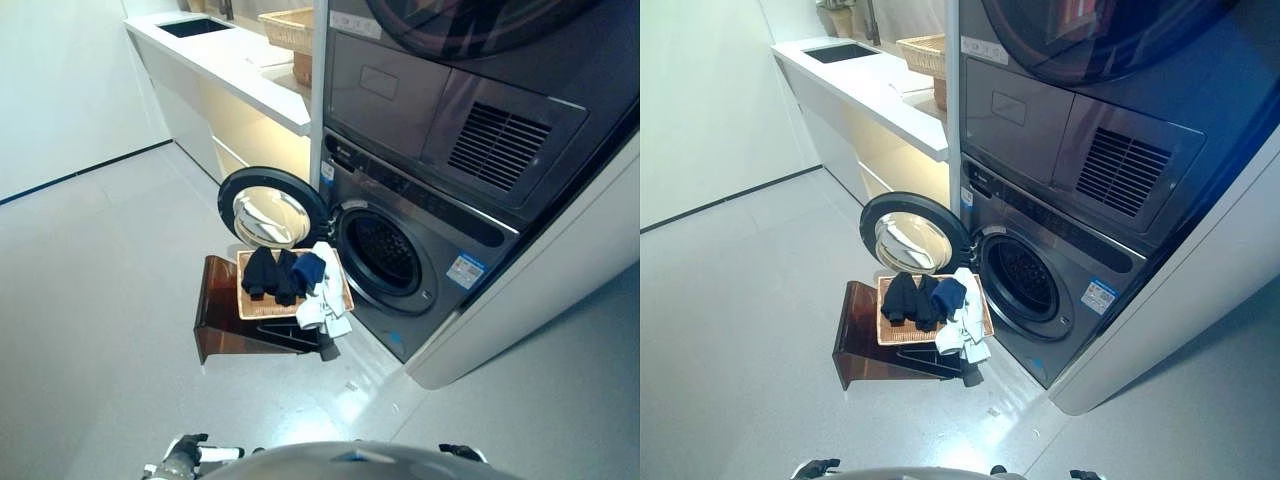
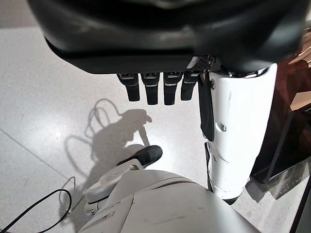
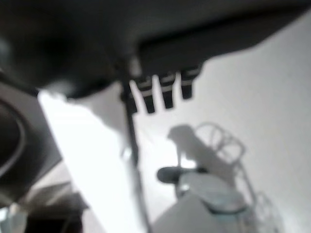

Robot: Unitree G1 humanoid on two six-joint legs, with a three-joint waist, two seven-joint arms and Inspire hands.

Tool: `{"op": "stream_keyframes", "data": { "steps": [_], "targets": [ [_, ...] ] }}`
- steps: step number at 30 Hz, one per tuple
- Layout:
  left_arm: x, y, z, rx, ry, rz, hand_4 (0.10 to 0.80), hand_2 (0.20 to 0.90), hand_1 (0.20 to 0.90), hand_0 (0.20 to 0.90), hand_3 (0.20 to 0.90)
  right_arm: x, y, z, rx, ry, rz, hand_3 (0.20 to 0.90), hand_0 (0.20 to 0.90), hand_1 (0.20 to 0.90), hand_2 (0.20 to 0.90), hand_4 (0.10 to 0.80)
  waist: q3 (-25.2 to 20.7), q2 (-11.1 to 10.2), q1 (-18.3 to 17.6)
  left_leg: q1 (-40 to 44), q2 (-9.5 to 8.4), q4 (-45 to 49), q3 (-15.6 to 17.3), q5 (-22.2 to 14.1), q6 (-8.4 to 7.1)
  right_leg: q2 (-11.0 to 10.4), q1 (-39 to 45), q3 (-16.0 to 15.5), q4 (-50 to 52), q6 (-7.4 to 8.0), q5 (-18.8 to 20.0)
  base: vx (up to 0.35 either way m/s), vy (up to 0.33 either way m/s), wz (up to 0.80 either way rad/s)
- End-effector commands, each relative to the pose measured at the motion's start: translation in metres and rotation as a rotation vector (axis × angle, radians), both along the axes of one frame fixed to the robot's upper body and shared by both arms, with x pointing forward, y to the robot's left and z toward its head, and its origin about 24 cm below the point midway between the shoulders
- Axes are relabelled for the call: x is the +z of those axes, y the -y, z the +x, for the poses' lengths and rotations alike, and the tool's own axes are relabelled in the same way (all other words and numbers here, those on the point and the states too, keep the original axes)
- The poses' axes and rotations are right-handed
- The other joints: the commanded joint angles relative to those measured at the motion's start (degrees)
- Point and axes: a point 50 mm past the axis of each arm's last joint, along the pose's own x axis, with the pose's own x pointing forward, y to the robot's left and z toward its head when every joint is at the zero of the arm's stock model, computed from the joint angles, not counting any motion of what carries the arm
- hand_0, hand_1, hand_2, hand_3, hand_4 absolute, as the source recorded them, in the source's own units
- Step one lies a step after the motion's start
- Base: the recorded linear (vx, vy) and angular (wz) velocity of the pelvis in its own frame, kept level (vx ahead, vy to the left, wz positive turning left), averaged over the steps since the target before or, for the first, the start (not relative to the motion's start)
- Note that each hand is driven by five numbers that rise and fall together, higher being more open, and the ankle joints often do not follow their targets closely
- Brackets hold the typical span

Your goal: Pick up the clothes and place them into the washing machine

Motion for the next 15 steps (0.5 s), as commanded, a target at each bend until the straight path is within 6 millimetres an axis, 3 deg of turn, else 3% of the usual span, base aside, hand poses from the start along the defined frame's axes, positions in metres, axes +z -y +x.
{"op": "stream_keyframes", "data": {
  "steps": [1, 9, 15],
  "targets": [
    [0.0038, 0.0038, 0.0298, -0.031, 0.055, 0.002, 0.8, 0.9, 0.9, 0.9, 0.9, 0.0047, 0.0054, 0.0244, 0.032, 0.025, -0.033, 0.9, 0.9, 0.9, 0.9, 0.8, 2.3, -0.7, 1.7, 0.7, -5.54, -0.1, -1.5, -4.4, 1.38, 3.8, 0.7, 0.7, 0.0, -0.9, -2.1, 0.0, 0.0, 0.0],
    [0.0041, 0.0109, 0.0387, -0.035, 0.075, -0.014, 0.8, 0.9, 0.9, 0.9, 0.9, 0.0042, 0.0028, 0.0257, 0.023, 0.032, -0.027, 0.9, 0.9, 0.9, 0.9, 0.8, 1.7, -0.7, 1.4, 1.2, -5.4, -0.1, -1.2, -4.6, 1.32, 3.8, 1.1, 0.9, 0.0, -0.94, -2.2, 0.002, 0.0, -0.02],
    [0.0035, 0.0083, 0.0333, -0.027, 0.064, -0.01, 0.8, 0.9, 0.9, 0.9, 0.9, 0.0037, 0.0027, 0.0231, 0.043, 0.016, -0.032, 0.9, 0.9, 0.9, 0.9, 0.8, 1.7, -0.5, 1.4, 1.5, -5.4, -0.1, -1.3, -4.6, 1.34, 3.9, 1.4, 0.9, 0.0, -1.05, -2.4, 0.0, 0.0, 0.0]
  ]
}}
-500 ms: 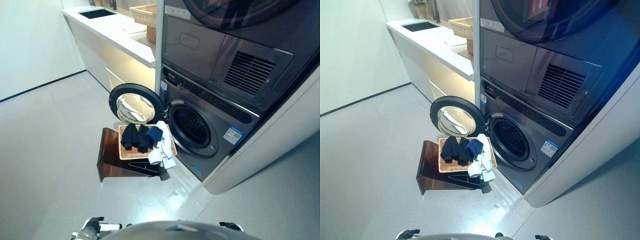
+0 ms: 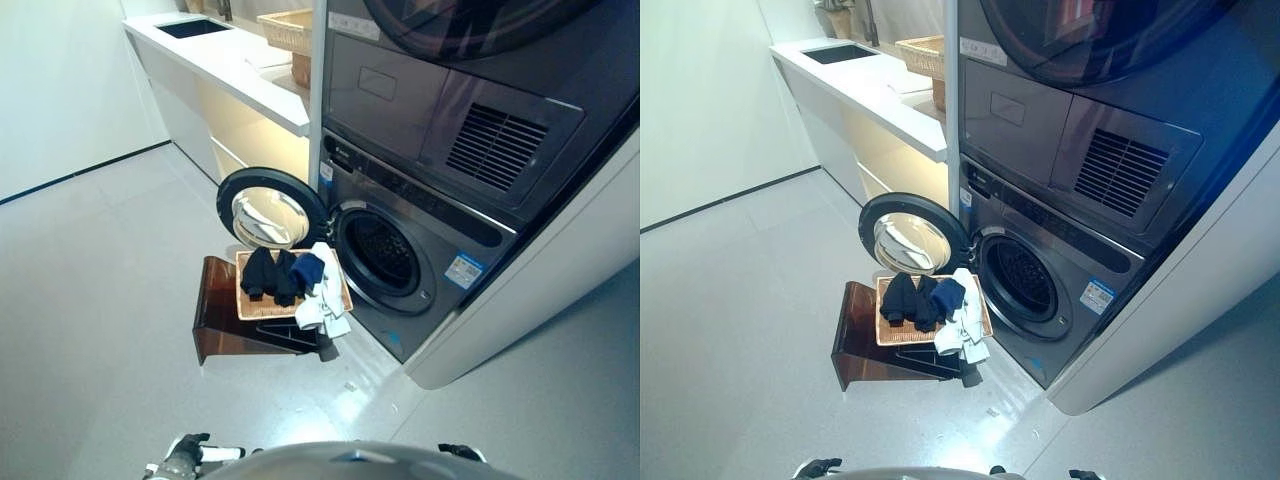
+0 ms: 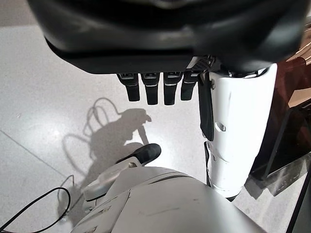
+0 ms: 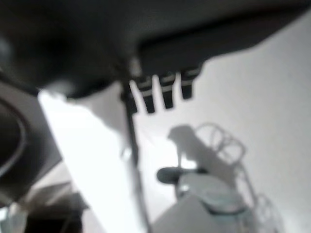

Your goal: Pick up the clothes and place them into the washing machine

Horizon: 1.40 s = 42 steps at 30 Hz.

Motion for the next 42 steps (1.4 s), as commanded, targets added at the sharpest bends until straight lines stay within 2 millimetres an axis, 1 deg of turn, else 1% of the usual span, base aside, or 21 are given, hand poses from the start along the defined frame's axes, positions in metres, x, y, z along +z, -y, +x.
{"op": "stream_keyframes", "data": {
  "steps": [1, 7, 8, 12, 14, 15, 17, 18, 19, 20, 22, 25, 29, 31, 32, 33, 34, 36, 37, 40, 42],
  "targets": [
    [0.004, 0.006, 0.032, -0.023, 0.062, -0.005, 0.8, 0.9, 0.9, 0.9, 0.9, 0.004, 0.004, 0.022, 0.047, 0.013, -0.04, 0.9, 0.9, 0.9, 0.9, 0.8, 2.0, -0.5, 1.5, 1.4, -5.44, -0.1, -1.4, -4.7, 1.34, 3.9, 1.4, 0.8, -0.1, -1.12, -2.4, 0.0, 0.0, 0.0],
    [0.006, 0.0, 0.035, -0.017, 0.077, 0.016, 0.8, 0.9, 0.9, 0.9, 0.9, 0.006, 0.003, 0.035, 0.101, 0.048, -0.062, 0.9, 0.9, 0.9, 0.9, 0.8, 3.8, 0.1, 1.5, 0.6, -4.86, -0.1, -1.2, -4.0, 1.57, 4.5, -2.4, 0.9, 5.4, -1.45, -3.2, -0.074, -0.021, -0.02],
    [0.008, -0.003, 0.04, -0.013, 0.093, 0.03, 0.8, 0.9, 0.9, 0.9, 0.9, 0.008, 0.004, 0.044, 0.124, 0.083, -0.08, 0.9, 0.9, 0.9, 0.9, 0.8, 4.9, 0.3, 1.2, -0.5, -4.42, -0.1, -1.1, -3.4, 1.62, 5.5, -4.7, 1.5, 7.6, -1.67, -3.9, -0.12, -0.066, -0.1],
    [0.009, -0.007, 0.04, 0.004, 0.102, 0.046, 0.8, 0.9, 0.9, 0.9, 0.9, 0.008, 0.003, 0.043, 0.12, 0.083, -0.08, 0.9, 0.9, 0.9, 0.9, 0.8, 5.0, 0.1, 1.4, -1.2, -3.64, -0.1, -1.0, -2.5, 1.47, 6.7, -5.6, 2.1, 8.3, -2.2, -4.7, -0.026, -0.109, -0.11],
    [0.011, -0.01, 0.045, 0.02, 0.121, 0.05, 0.8, 0.9, 0.9, 0.9, 0.9, 0.008, 0.004, 0.043, 0.106, 0.09, -0.083, 0.9, 0.9, 0.9, 0.9, 0.8, 6.0, -0.9, 1.8, -1.8, -2.61, 2.8, -1.1, -2.1, 1.11, 7.4, -5.2, 2.3, 8.4, -2.94, -5.1, 0.021, -0.199, 0.04],
    [0.012, -0.01, 0.049, 0.02, 0.133, 0.053, 0.8, 0.9, 0.9, 0.9, 0.9, 0.009, 0.006, 0.045, 0.102, 0.1, -0.086, 0.9, 0.9, 0.9, 0.9, 0.8, 6.9, -1.7, 1.8, -4.8, -2.68, 8.6, -1.6, -3.5, 1.03, 7.1, -5.2, 2.2, 8.6, -3.21, -5.0, -0.06, -0.193, 0.25],
    [0.016, -0.007, 0.065, 0.01, 0.181, 0.052, 0.8, 0.9, 0.9, 0.9, 0.9, 0.013, 0.013, 0.051, 0.089, 0.125, -0.104, 0.9, 0.9, 0.9, 0.9, 0.8, 9.6, -2.6, 2.0, -11.0, -4.8, 17.2, -2.9, -4.2, 1.03, 6.4, -5.5, 1.5, 8.9, -3.84, -4.8, -0.104, -0.138, 0.33],
    [0.017, -0.006, 0.07, 0.011, 0.196, 0.052, 0.8, 0.9, 0.9, 0.9, 0.9, 0.014, 0.016, 0.053, 0.089, 0.131, -0.113, 0.9, 0.9, 0.9, 0.9, 0.8, 10.3, -2.8, 2.0, -13.4, -5.97, 19.4, -4.3, -3.9, 1.15, 6.2, -5.9, 1.3, 8.8, -4.1, -4.8, -0.065, -0.053, 0.22],
    [0.017, -0.006, 0.07, 0.011, 0.197, 0.052, 0.8, 0.9, 0.9, 0.9, 0.9, 0.014, 0.016, 0.053, 0.089, 0.131, -0.113, 0.9, 0.9, 0.9, 0.9, 0.8, 10.2, -2.8, 1.9, -13.7, -5.99, 19.6, -4.4, -4.0, 1.16, 6.2, -6.0, 1.1, 8.8, -4.09, -4.9, 0.014, -0.015, 0.36],
    [0.019, -0.002, 0.077, 0.023, 0.221, 0.049, 0.8, 0.9, 0.9, 0.9, 0.9, 0.017, 0.023, 0.055, 0.088, 0.129, -0.142, 0.9, 0.9, 0.9, 0.9, 0.8, 10.4, -2.8, 1.5, -18.2, -6.04, 17.0, -4.3, -2.3, 1.49, 5.6, -6.3, 0.0, 8.1, -3.87, -5.3, 0.08, 0.018, 0.3],
    [0.017, 0.0, 0.076, 0.027, 0.217, 0.049, 0.8, 0.9, 0.9, 0.9, 0.9, 0.018, 0.026, 0.054, 0.072, 0.13, -0.154, 0.9, 0.9, 0.9, 0.9, 0.8, 10.2, -2.5, 2.3, -22.1, -3.9, 12.7, -3.3, 1.9, 1.0, 5.7, -5.7, 0.0, 7.4, -3.67, -6.0, 0.188, 0.053, 0.1],
    [0.015, 0.002, 0.07, 0.029, 0.205, 0.053, 0.8, 0.9, 0.9, 0.9, 0.9, 0.017, 0.025, 0.051, 0.059, 0.129, -0.156, 0.9, 0.9, 0.9, 0.9, 0.8, 9.9, -2.0, 3.6, -23.9, -1.75, 3.1, -3.2, 5.9, -0.07, 6.4, -3.3, 1.4, 6.6, -3.85, -8.6, 0.308, 0.108, -0.23],
    [0.012, 0.002, 0.059, 0.068, 0.18, 0.053, 0.8, 0.9, 0.9, 0.9, 0.9, 0.013, 0.02, 0.042, 0.052, 0.099, -0.14, 0.9, 0.9, 0.9, 0.9, 0.8, 8.1, -1.8, 4.8, -23.9, 0.6, -0.1, -2.8, 8.4, -1.01, 5.0, 1.3, 3.9, 5.0, -2.79, -11.2, 0.373, 0.22, -0.38],
    [0.014, -0.004, 0.06, 0.093, 0.186, 0.062, 0.8, 0.9, 0.9, 0.9, 0.9, 0.012, 0.017, 0.04, 0.048, 0.092, -0.129, 0.9, 0.9, 0.9, 0.9, 0.8, 7.1, -2.0, 5.2, -23.8, 0.14, 0.4, -1.9, 10.0, -1.04, 2.9, 2.8, 3.7, 5.2, -1.82, -12.2, 0.351, 0.27, -0.14],
    [0.014, -0.004, 0.06, 0.093, 0.186, 0.062, 0.8, 0.9, 0.9, 0.9, 0.9, 0.012, 0.016, 0.04, 0.048, 0.092, -0.129, 0.9, 0.9, 0.9, 0.9, 0.8, 7.1, -2.0, 5.2, -23.8, 0.08, 0.4, -1.9, 10.0, -1.02, 2.8, 2.8, 3.7, 5.2, -1.8, -12.2, 0.34, 0.3, -0.37],
    [0.018, -0.01, 0.069, 0.091, 0.215, 0.074, 0.8, 0.9, 0.9, 0.9, 0.9, 0.014, 0.015, 0.051, 0.043, 0.124, -0.126, 0.9, 0.9, 0.9, 0.9, 0.8, 6.8, -2.7, 5.8, -24.2, -0.54, 3.2, -0.6, 9.1, -0.38, 0.7, 2.3, 4.6, 5.9, -0.56, -11.3, 0.198, 0.179, -0.4],
    [0.018, -0.01, 0.069, 0.091, 0.215, 0.074, 0.8, 0.9, 0.9, 0.9, 0.9, 0.014, 0.015, 0.051, 0.043, 0.124, -0.126, 0.9, 0.9, 0.9, 0.9, 0.8, 6.8, -2.8, 5.9, -24.3, -0.56, 3.2, -0.5, 9.0, -0.36, 0.6, 2.3, 4.6, 5.9, -0.54, -11.3, 0.319, 0.295, -0.87],
    [0.023, -0.022, 0.074, 0.096, 0.235, 0.115, 0.8, 0.9, 0.9, 0.9, 0.9, 0.016, 0.005, 0.071, 0.105, 0.175, -0.104, 0.9, 0.9, 0.9, 0.9, 0.8, 6.1, -3.7, 6.7, -23.8, -0.16, 2.4, 2.0, 8.5, 0.11, -1.2, -0.3, 5.6, 6.2, 0.85, -8.4, 0.185, 0.165, -0.6],
    [0.023, -0.022, 0.074, 0.096, 0.235, 0.115, 0.8, 0.9, 0.9, 0.9, 0.9, 0.016, 0.005, 0.071, 0.105, 0.175, -0.103, 0.9, 0.9, 0.9, 0.9, 0.8, 6.1, -3.7, 6.8, -23.8, -0.16, 2.4, 2.1, 8.5, 0.11, -1.2, -0.3, 5.6, 6.2, 0.86, -8.4, 0.118, 0.091, -0.18],
    [0.027, -0.024, 0.083, 0.065, 0.256, 0.126, 0.8, 0.9, 0.9, 0.9, 0.9, 0.019, -0.003, 0.089, 0.101, 0.241, -0.075, 0.9, 0.9, 0.9, 0.9, 0.8, 5.5, -4.4, 6.6, -23.4, -0.88, 1.3, 3.0, 8.1, 0.81, -2.2, -0.7, 6.3, 5.1, 2.0, -4.5, 0.191, 0.119, -0.04],
    [0.027, -0.022, 0.084, 0.055, 0.257, 0.124, 0.8, 0.9, 0.9, 0.9, 0.9, 0.019, -0.004, 0.088, 0.104, 0.239, -0.073, 0.9, 0.9, 0.9, 0.9, 0.8, 5.4, -4.7, 6.4, -23.5, -1.11, 1.5, 3.0, 7.8, 1.0, -2.6, -0.5, 6.1, 4.4, 2.25, -3.8, 0.156, 0.083, 0.01]
  ]
}}
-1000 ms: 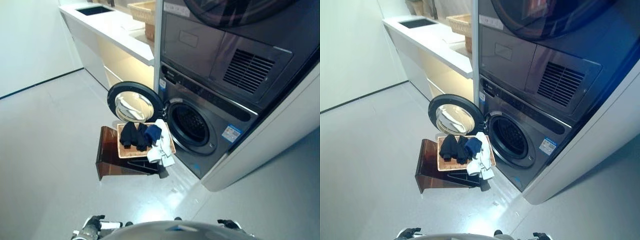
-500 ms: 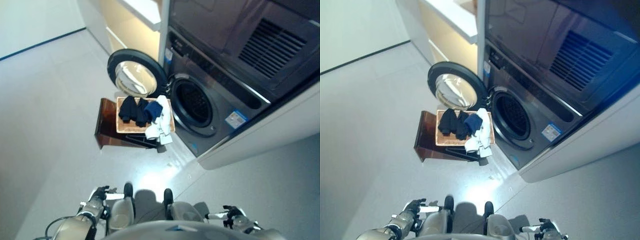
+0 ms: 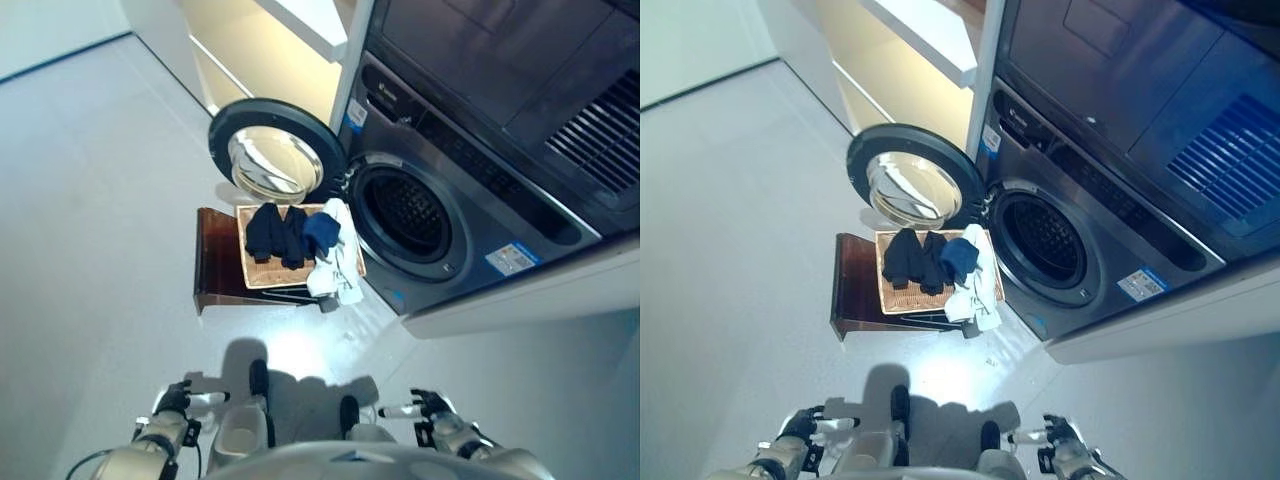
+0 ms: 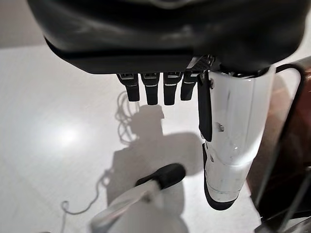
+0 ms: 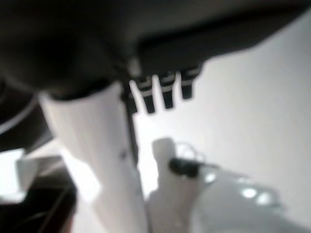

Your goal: Pick up the clothes and place them into the washing machine

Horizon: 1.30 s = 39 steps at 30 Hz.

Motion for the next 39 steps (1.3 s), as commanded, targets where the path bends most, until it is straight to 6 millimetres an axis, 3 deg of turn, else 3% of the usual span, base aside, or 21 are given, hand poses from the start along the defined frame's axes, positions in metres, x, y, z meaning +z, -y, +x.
{"op": "stream_keyframes", "data": {
  "steps": [1, 6, 7, 8, 9, 10, 11, 12, 13, 14, 16, 18, 20, 23, 25, 27, 31, 33, 35, 39],
  "targets": [
    [0.0, 0.005, 0.003, -0.038, 0.005, 0.009, 0.8, 0.9, 0.9, 0.9, 0.9, 0.01, 0.029, 0.007, -0.029, 0.036, -0.071, 0.9, 0.9, 0.9, 0.9, 0.8, -1.4, -0.3, 0.2, -8.5, 2.59, 1.4, -4.7, 2.8, -5.83, 2.4, 6.9, 0.2, 0.7, -0.92, -2.1, 0.148, 0.079, 0.0],
    [-0.002, 0.013, 0.005, -0.089, -0.002, -0.005, 0.8, 0.9, 0.9, 0.9, 0.9, 0.009, 0.032, 0.004, -0.044, 0.028, -0.071, 0.9, 0.9, 0.9, 0.9, 0.8, -2.0, -1.1, -0.2, -9.1, 0.71, 4.2, -4.8, -0.4, -4.79, 0.8, 6.5, 0.1, 2.3, 0.21, 1.9, 0.142, 0.097, 0.01],
    [-0.002, 0.014, 0.007, -0.129, -0.01, -0.007, 0.8, 0.9, 0.9, 0.9, 0.9, 0.009, 0.036, 0.0, -0.049, 0.017, -0.074, 0.9, 0.9, 0.9, 0.9, 0.8, -2.0, -0.9, -0.6, -7.3, -0.32, 3.6, -5.0, -1.5, -3.85, 2.0, 4.5, 2.0, 9.4, 0.09, 5.0, 0.142, 0.131, 0.08],
    [0.0, 0.012, 0.01, -0.145, -0.007, 0.005, 0.8, 0.9, 0.9, 0.9, 0.9, 0.01, 0.038, 0.002, -0.042, 0.021, -0.08, 0.9, 0.9, 0.9, 0.9, 0.8, -1.2, -0.4, -1.5, -6.1, -0.51, 2.7, -5.5, -1.6, -3.42, 5.0, 2.1, 4.2, 14.3, -0.46, 5.4, 0.138, 0.129, 0.07],
    [0.0, 0.012, 0.01, -0.145, -0.007, 0.005, 0.8, 0.9, 0.9, 0.9, 0.9, 0.01, 0.038, 0.002, -0.042, 0.022, -0.08, 0.9, 0.9, 0.9, 0.9, 0.8, -1.3, -0.3, -1.5, -6.2, -0.39, 2.7, -5.4, -1.6, -3.45, 5.1, 1.9, 4.2, 14.4, -0.48, 5.4, 0.094, 0.101, -0.1],
    [0.002, 0.008, 0.012, -0.158, -0.006, 0.015, 0.8, 0.9, 0.9, 0.9, 0.9, 0.01, 0.038, 0.003, -0.032, 0.021, -0.082, 0.9, 0.9, 0.9, 0.9, 0.8, 0.0, 1.0, -2.1, -3.6, 0.25, 0.6, -5.2, -1.6, -3.67, 5.6, -2.1, 0.6, 15.1, -0.84, 2.6, 0.129, 0.04, -0.16],
    [0.002, 0.006, 0.01, -0.158, -0.016, 0.026, 0.8, 0.9, 0.9, 0.9, 0.9, 0.011, 0.038, 0.004, -0.028, 0.022, -0.087, 0.9, 0.9, 0.9, 0.9, 0.8, 0.5, 2.2, -2.4, -2.0, 1.46, -0.1, -5.3, -1.8, -4.54, 4.5, -3.2, -3.0, 10.9, -1.38, -0.2, 0.133, 0.041, -0.15],
    [0.002, 0.006, 0.009, -0.158, -0.016, 0.026, 0.8, 0.9, 0.9, 0.9, 0.9, 0.011, 0.038, 0.004, -0.028, 0.022, -0.088, 0.9, 0.9, 0.9, 0.9, 0.8, 0.5, 2.2, -2.4, -2.0, 1.46, -0.1, -5.3, -1.8, -4.54, 4.5, -3.2, -3.0, 10.9, -1.38, -0.2, 0.242, -0.115, 0.03],
    [0.003, 0.004, 0.011, -0.141, -0.005, 0.032, 0.8, 0.9, 0.9, 0.9, 0.9, 0.012, 0.038, 0.008, -0.027, 0.029, -0.089, 0.9, 0.9, 0.9, 0.9, 0.8, 1.9, 3.3, -2.9, 2.0, 3.26, -0.8, -5.6, -3.3, -5.87, 2.3, -7.8, -4.0, 2.1, -1.44, 1.3, 0.27, -0.148, 0.16],
    [0.004, 0.003, 0.014, -0.134, 0.006, 0.036, 0.8, 0.9, 0.9, 0.9, 0.9, 0.013, 0.037, 0.012, -0.013, 0.039, -0.094, 0.9, 0.9, 0.9, 0.9, 0.8, 3.3, 3.4, -3.6, 4.2, 4.06, -0.6, -5.7, -4.1, -6.52, 1.9, -11.5, -2.6, -0.8, -0.75, 3.8, 0.318, -0.192, 0.15],
    [0.006, 0.004, 0.018, -0.127, 0.023, 0.032, 0.8, 0.9, 0.9, 0.9, 0.9, 0.015, 0.033, 0.018, 0.006, 0.053, -0.093, 0.9, 0.9, 0.9, 0.9, 0.8, 4.7, 2.2, -3.9, 5.6, 4.51, 1.3, -5.6, -5.4, -7.32, 0.4, -11.6, -5.1, 0.4, 0.56, 5.3, 0.157, -0.179, 0.2],
    [0.007, 0.005, 0.022, -0.136, 0.033, 0.038, 0.8, 0.9, 0.9, 0.9, 0.9, 0.013, 0.03, 0.018, 0.014, 0.054, -0.087, 0.9, 0.9, 0.9, 0.9, 0.8, 4.8, 0.8, -4.2, 5.9, 5.14, 3.2, -6.2, -6.1, -8.06, 0.9, -10.5, -5.1, 2.6, -0.01, 4.4, 0.116, -0.277, 0.54],
    [0.005, 0.011, 0.021, -0.145, 0.032, 0.029, 0.8, 0.9, 0.9, 0.9, 0.9, 0.012, 0.03, 0.014, 0.026, 0.04, -0.094, 0.9, 0.9, 0.9, 0.9, 0.8, 4.2, 0.8, -4.4, 6.1, 6.97, 3.0, -7.4, -5.5, -8.9, 2.7, -9.4, -6.0, 4.3, -1.32, 2.8, 0.107, -0.334, 0.9],
    [0.002, 0.021, 0.02, -0.185, 0.026, 0.017, 0.8, 0.9, 0.9, 0.9, 0.9, 0.012, 0.035, 0.009, 0.007, 0.035, -0.107, 0.9, 0.9, 0.9, 0.9, 0.8, 3.1, 1.2, -4.7, 6.3, 7.64, 1.4, -8.5, -4.2, -9.54, 2.9, -8.0, -8.9, 3.3, -1.82, 2.4, 0.058, -0.156, 0.55],
    [0.001, 0.025, 0.02, -0.196, 0.017, 0.018, 0.8, 0.9, 0.9, 0.9, 0.9, 0.021, 0.044, 0.026, 0.03, 0.082, -0.146, 0.9, 0.9, 0.9, 0.9, 0.8, 2.0, 2.7, -5.1, 5.8, 7.95, -1.0, -9.5, -2.9, -9.8, 3.3, -7.6, -10.8, 3.0, -1.65, 2.0, 0.047, -0.141, 0.34],
    [0.001, 0.025, 0.02, -0.205, 0.014, 0.02, 0.8, 0.9, 0.9, 0.9, 0.9, 0.023, 0.044, 0.03, 0.048, 0.088, -0.156, 0.9, 0.9, 0.9, 0.9, 0.8, 2.0, 2.9, -5.0, 5.6, 7.98, -1.0, -9.5, -2.9, -9.84, 3.2, -7.8, -10.9, 3.4, -1.67, 1.8, 0.012, -0.02, 0.06],
    [0.003, 0.027, 0.026, -0.252, 0.033, 0.057, 0.8, 0.9, 0.9, 0.9, 0.9, 0.041, 0.043, 0.067, 0.168, 0.193, -0.24, 0.9, 0.9, 0.9, 0.9, 0.8, 2.5, 3.6, -4.5, 4.0, 7.54, -1.0, -10.1, -2.5, -9.75, 2.7, -9.3, -10.8, 4.4, -1.63, 1.6, -0.028, 0.023, 0.1],
    [0.004, 0.027, 0.028, -0.248, 0.053, 0.07, 0.8, 0.9, 0.9, 0.9, 0.9, 0.06, 0.042, 0.097, 0.252, 0.282, -0.313, 0.9, 0.9, 0.9, 0.9, 0.8, 3.0, 4.0, -3.9, 3.1, 7.09, -1.0, -10.4, -2.3, -9.64, 2.3, -9.8, -10.9, 4.0, -1.25, 2.2, -0.045, 0.042, 0.04],
    [0.007, 0.028, 0.033, -0.266, 0.077, 0.085, 0.8, 0.9, 0.9, 0.9, 0.9, 0.09, 0.037, 0.136, 0.357, 0.422, -0.4, 0.9, 0.9, 0.9, 0.9, 0.8, 3.8, 4.5, -3.3, 2.0, 6.45, -1.0, -10.8, -1.9, -9.45, 1.7, -10.7, -11.0, 3.8, -0.77, 2.8, -0.069, 0.063, 0.06],
    [0.007, 0.034, 0.036, -0.274, 0.095, 0.09, 0.8, 0.9, 0.9, 0.9, 0.9, 0.133, 0.022, 0.184, 0.496, 0.568, -0.524, 0.9, 0.9, 0.9, 0.9, 0.8, 5.6, 5.2, -2.1, -0.5, 5.64, -1.0, -11.3, -1.0, -9.39, 1.0, -12.8, -10.7, 4.5, -0.58, 3.1, -0.079, 0.08, 0.1]
  ]
}}
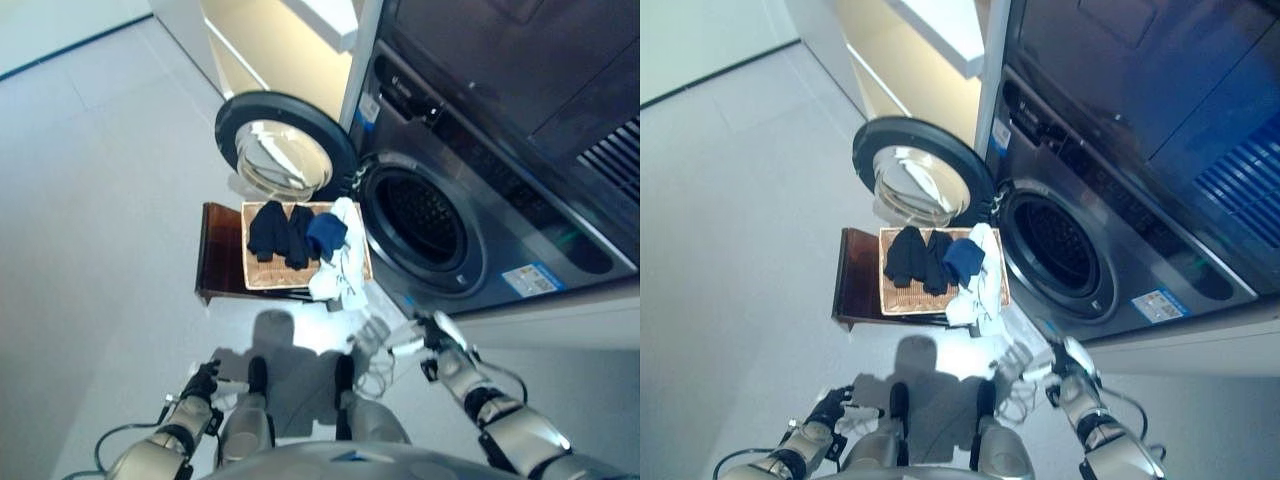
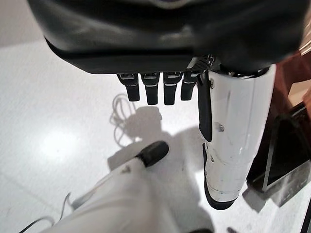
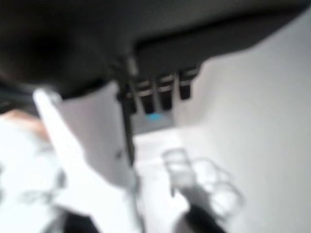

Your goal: Pick up the clothes and place them into the washing machine

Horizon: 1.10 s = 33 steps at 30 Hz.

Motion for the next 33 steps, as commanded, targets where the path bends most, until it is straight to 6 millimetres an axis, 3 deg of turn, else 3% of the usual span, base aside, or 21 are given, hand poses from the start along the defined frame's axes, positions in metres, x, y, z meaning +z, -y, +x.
{"op": "stream_keyframes", "data": {
  "steps": [1, 4, 5, 8, 33],
  "targets": [
    [0.008, -0.004, 0.016, -0.039, 0.04, 0.072, 0.8, 0.9, 0.9, 0.9, 0.9, 0.065, -0.005, 0.061, 0.129, 0.265, -0.151, 0.9, 0.9, 0.9, 0.9, 0.8, 1.8, -0.5, 2.7, -0.8, 0.68, -0.5, -2.0, -0.6, -2.75, -4.7, -5.8, 1.9, 6.7, 4.65, -1.2, -0.081, 0.075, 0.08],
    [0.009, 0.0, 0.019, -0.036, 0.061, 0.064, 0.8, 0.9, 0.9, 0.9, 0.9, 0.082, -0.009, 0.074, 0.179, 0.313, -0.212, 0.9, 0.9, 0.9, 0.9, 0.8, 2.7, -0.2, 3.3, -1.9, 0.33, -0.5, -2.5, -0.3, -2.74, -5.0, -6.5, 1.6, 7.1, 4.66, -1.1, -0.047, 0.046, 0.09],
    [0.009, 0.002, 0.021, -0.029, 0.075, 0.063, 0.8, 0.9, 0.9, 0.9, 0.9, 0.103, -0.017, 0.088, 0.24, 0.39, -0.284, 0.9, 0.9, 0.9, 0.9, 0.8, 3.6, -0.1, 3.7, -2.8, 0.04, -0.5, -2.8, 0.0, -2.73, -5.2, -7.1, 1.6, 7.3, 4.71, -0.9, -0.031, 0.043, 0.12],
    [0.01, 0.005, 0.022, -0.02, 0.087, 0.058, 0.8, 0.9, 0.9, 0.9, 0.9, 0.127, -0.018, 0.102, 0.255, 0.468, -0.359, 0.9, 0.9, 0.9, 0.9, 0.8, 4.4, 0.1, 4.3, -3.9, -0.28, -0.5, -3.3, 0.3, -2.61, -5.4, -7.7, 1.4, 7.2, 4.73, -0.6, -0.021, 0.042, 0.13],
    [0.012, 0.004, 0.026, -0.001, 0.1, 0.089, 0.8, 0.9, 0.9, 0.9, 0.9, 0.2, -0.05, 0.134, 0.236, 0.736, -0.311, 0.9, 0.9, 0.9, 0.9, 0.8, 5.5, -0.1, 6.3, -5.8, -0.44, -0.5, -5.6, 0.9, -3.27, -5.4, -6.9, -0.5, 5.6, 4.51, -0.7, 0.005, 0.001, 0.05]
  ]
}}
